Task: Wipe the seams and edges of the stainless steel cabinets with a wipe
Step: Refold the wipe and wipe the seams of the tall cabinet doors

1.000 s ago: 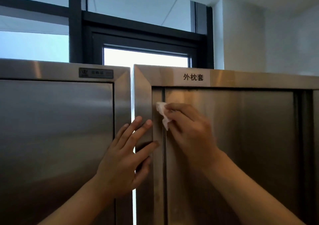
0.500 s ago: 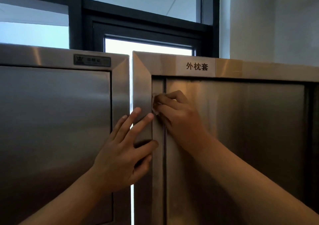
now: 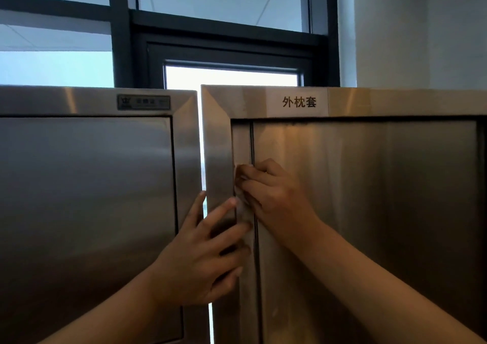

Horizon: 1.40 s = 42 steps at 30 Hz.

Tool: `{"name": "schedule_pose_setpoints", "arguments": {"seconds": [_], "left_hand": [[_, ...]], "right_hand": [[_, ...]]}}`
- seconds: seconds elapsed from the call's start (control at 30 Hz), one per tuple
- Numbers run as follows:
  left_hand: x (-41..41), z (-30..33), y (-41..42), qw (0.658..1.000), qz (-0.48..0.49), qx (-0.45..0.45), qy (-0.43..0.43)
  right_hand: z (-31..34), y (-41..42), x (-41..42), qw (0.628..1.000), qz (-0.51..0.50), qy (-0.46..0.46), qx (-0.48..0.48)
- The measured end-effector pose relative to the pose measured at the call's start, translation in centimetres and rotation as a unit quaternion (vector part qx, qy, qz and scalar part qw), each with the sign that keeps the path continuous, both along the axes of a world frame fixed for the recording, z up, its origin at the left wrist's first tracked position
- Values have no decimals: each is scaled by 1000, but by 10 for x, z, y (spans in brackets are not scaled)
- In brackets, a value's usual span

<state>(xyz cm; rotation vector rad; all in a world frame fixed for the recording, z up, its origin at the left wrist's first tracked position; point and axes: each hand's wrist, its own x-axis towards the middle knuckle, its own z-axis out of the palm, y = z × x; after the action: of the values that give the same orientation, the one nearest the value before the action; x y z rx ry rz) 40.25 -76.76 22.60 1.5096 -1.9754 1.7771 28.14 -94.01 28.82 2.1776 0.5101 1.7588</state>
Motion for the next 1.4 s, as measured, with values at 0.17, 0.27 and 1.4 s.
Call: {"name": "schedule_pose_setpoints", "arguments": {"seconds": [0.17, 0.27, 1.4], "left_hand": [[0, -4, 0, 1000, 1, 7, -17], [-8, -5, -3, 1000, -7, 8, 5], [-9, -18, -10, 997, -36, -22, 61]], "right_hand": [[-19, 4, -10, 1000, 1, 20, -21], [-28, 7, -15, 999, 17, 41, -9], [-37, -4, -5, 997, -4, 72, -20]]}}
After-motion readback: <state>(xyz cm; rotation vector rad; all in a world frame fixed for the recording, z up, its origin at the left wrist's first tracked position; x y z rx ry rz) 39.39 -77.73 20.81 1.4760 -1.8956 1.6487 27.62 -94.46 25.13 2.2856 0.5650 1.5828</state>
